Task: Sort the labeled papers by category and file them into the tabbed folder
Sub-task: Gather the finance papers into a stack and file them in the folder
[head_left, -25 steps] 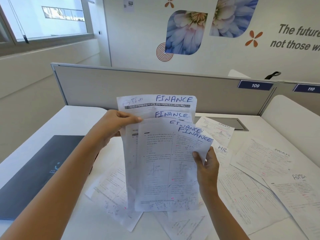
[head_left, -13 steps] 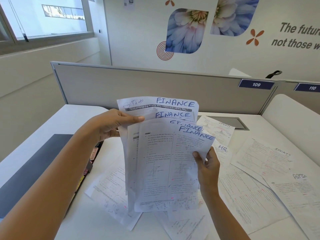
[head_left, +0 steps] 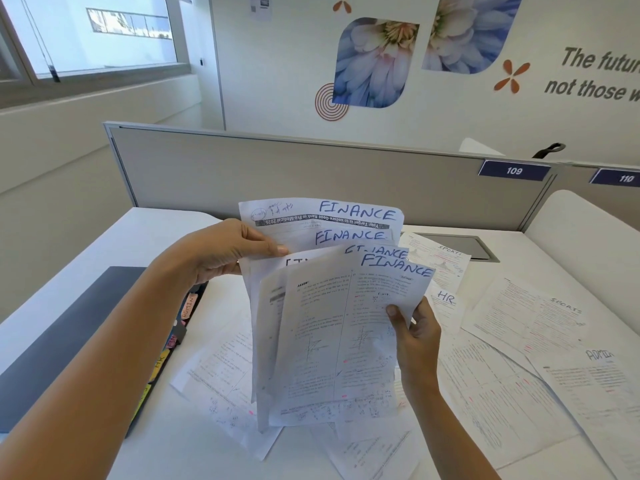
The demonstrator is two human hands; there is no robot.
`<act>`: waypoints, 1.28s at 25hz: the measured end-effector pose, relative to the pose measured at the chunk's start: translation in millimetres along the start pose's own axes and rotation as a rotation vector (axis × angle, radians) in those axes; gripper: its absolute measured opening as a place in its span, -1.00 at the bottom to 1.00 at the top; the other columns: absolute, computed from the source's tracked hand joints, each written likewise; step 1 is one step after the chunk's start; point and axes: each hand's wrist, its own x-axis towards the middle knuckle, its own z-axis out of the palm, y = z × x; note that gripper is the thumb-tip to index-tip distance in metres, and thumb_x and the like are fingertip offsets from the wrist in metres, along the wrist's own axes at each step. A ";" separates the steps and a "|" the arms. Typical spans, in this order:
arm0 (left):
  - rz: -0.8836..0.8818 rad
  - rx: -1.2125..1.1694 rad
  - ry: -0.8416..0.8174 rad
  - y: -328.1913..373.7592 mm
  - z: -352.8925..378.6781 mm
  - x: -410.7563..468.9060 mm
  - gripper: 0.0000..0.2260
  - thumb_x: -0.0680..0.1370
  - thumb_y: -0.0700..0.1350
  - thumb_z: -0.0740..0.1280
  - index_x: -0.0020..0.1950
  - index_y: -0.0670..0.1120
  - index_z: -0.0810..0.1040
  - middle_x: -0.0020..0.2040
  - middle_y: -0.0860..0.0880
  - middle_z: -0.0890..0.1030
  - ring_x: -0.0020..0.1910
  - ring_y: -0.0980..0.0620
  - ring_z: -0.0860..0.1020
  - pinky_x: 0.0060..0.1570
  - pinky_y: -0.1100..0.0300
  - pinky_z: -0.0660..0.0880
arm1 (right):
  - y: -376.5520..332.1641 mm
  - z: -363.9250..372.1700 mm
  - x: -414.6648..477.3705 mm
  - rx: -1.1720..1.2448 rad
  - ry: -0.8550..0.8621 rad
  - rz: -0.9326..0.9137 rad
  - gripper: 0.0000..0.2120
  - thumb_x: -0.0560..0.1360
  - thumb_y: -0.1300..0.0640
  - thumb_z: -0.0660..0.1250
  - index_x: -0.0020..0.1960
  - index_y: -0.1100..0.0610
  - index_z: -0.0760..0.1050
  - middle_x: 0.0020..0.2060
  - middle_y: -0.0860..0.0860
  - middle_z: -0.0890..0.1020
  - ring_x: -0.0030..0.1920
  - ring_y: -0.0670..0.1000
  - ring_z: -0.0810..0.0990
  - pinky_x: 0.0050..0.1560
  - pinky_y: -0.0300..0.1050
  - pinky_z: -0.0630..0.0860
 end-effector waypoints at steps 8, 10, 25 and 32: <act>0.177 0.174 0.179 -5.9 9.1 -2.4 -0.91 0.39 0.04 0.50 -0.23 0.04 0.73 -0.15 0.03 0.72 -0.20 0.16 0.64 -0.15 0.20 0.58 | 2.0 -4.0 0.3 0.097 -0.008 0.040 -0.76 0.50 0.26 0.35 0.16 0.16 0.50 0.03 0.02 0.63 0.08 0.05 0.60 -0.02 -0.20 0.62; 0.206 0.189 0.293 -12.1 8.0 0.4 -0.82 0.37 0.10 0.47 -0.16 0.03 0.72 -0.13 0.04 0.72 -0.10 0.07 0.66 0.05 0.02 0.58 | 2.7 -4.0 -1.4 0.144 -0.029 0.075 -0.76 0.52 0.33 0.30 0.11 0.06 0.50 0.04 0.01 0.62 0.06 0.00 0.59 0.04 -0.14 0.59; 0.506 -0.366 0.491 -52.5 53.3 6.2 -0.82 0.64 0.12 0.06 0.18 0.09 0.27 -0.09 -0.02 0.65 -0.29 -0.05 0.56 -0.26 0.10 0.46 | 1.2 1.0 5.6 0.072 -0.103 0.237 -0.62 0.48 0.12 0.41 0.15 0.20 0.29 -0.02 0.06 0.65 -0.04 0.10 0.64 -0.20 -0.17 0.63; 0.381 -0.196 0.609 -86.5 95.1 10.5 -0.82 0.65 -0.03 0.13 0.23 -0.02 0.31 -0.12 0.36 0.58 -0.05 0.24 0.58 -0.16 0.37 0.50 | -0.8 2.5 -5.8 0.072 -0.088 0.170 -0.68 0.51 0.11 0.37 0.20 0.02 0.35 0.11 0.04 0.60 0.11 0.09 0.60 0.05 0.01 0.61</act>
